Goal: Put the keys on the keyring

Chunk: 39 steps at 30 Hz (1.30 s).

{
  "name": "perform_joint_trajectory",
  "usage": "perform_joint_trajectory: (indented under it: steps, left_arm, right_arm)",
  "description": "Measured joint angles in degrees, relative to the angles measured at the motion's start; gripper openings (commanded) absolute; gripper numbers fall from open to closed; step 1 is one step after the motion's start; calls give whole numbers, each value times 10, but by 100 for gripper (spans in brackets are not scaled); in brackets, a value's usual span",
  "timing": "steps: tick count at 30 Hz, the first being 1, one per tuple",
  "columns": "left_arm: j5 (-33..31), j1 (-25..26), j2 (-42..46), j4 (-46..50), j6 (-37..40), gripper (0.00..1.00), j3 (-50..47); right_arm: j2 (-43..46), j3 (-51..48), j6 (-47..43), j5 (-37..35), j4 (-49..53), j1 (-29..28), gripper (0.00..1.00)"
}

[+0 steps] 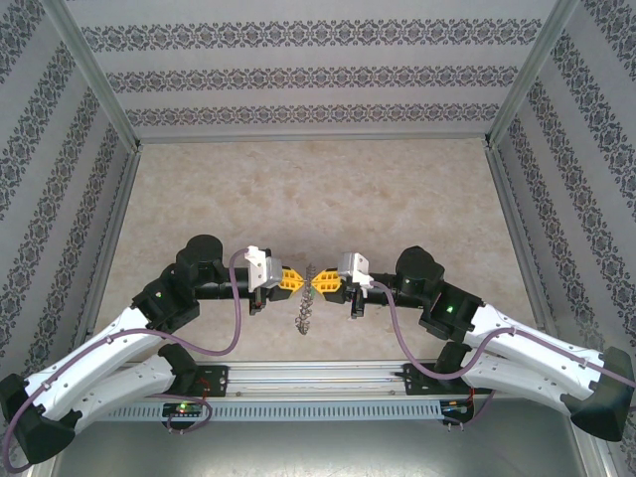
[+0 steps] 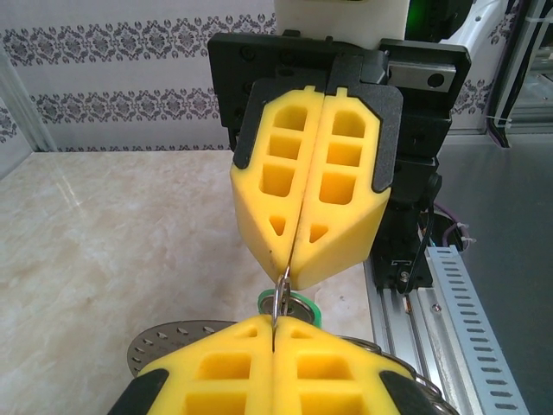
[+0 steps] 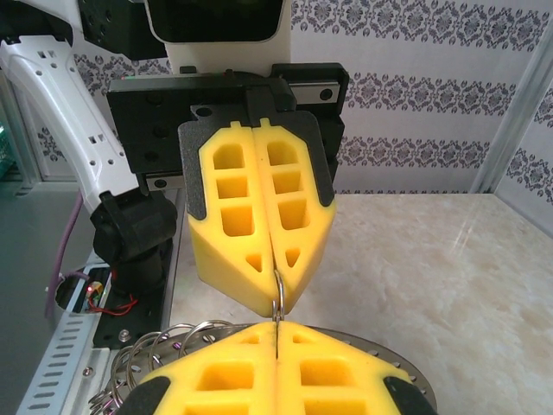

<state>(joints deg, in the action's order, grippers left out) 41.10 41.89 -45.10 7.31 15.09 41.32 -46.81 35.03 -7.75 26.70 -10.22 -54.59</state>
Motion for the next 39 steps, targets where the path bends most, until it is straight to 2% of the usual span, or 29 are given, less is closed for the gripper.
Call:
perform_joint_trajectory:
  steps: [39]
  left_arm:
    - [-26, 0, -3, 26, 12, 0, 14]
  right_arm:
    - [-28, 24, 5, 9, 2, 9, 0]
